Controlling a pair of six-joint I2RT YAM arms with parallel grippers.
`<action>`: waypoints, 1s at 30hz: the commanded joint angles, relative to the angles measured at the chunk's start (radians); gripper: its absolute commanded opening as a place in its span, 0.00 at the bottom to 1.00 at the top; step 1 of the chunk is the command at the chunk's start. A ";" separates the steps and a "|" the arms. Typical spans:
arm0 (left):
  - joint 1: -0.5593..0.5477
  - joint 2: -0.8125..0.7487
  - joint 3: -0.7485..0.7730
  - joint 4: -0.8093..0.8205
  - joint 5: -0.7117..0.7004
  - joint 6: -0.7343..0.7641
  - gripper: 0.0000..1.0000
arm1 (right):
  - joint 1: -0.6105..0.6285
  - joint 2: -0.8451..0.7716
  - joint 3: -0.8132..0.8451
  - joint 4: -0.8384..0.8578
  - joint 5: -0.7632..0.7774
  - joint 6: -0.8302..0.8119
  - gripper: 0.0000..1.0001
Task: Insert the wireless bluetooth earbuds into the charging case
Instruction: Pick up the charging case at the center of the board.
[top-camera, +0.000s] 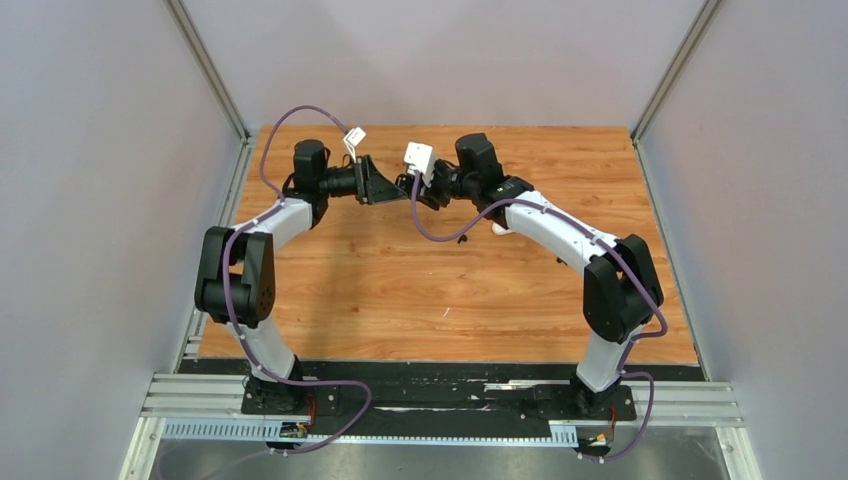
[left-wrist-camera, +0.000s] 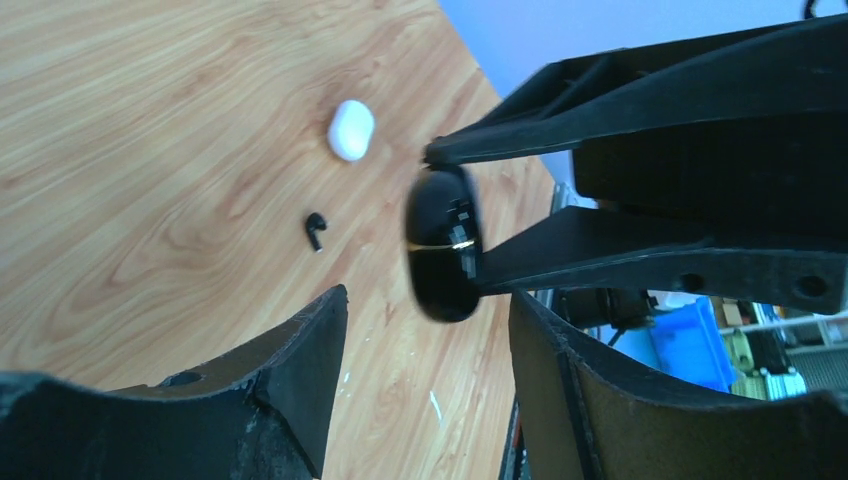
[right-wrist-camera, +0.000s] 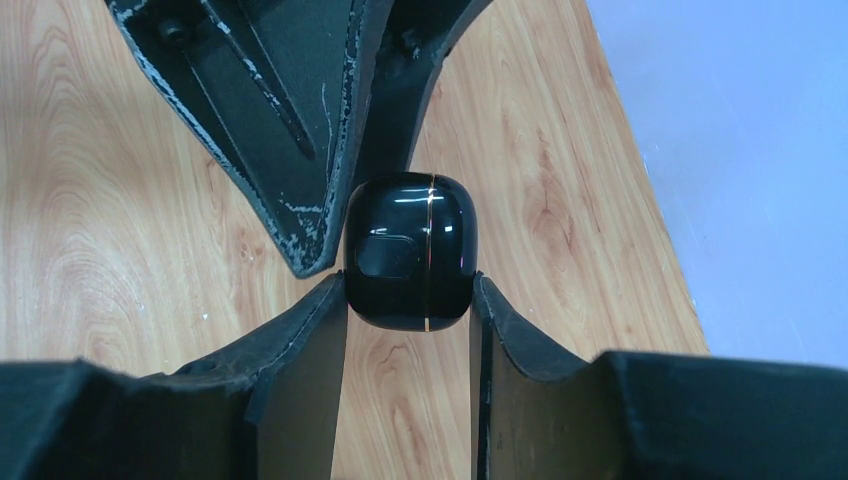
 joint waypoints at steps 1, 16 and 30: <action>-0.011 0.025 0.040 0.210 0.087 -0.108 0.62 | 0.007 -0.006 -0.005 0.025 -0.030 -0.064 0.00; -0.051 0.111 0.120 0.320 0.149 -0.211 0.02 | 0.015 -0.006 -0.004 0.026 -0.043 -0.044 0.02; -0.106 -0.120 0.230 -0.484 0.164 0.863 0.00 | -0.243 0.043 0.283 -0.346 -0.598 0.402 0.89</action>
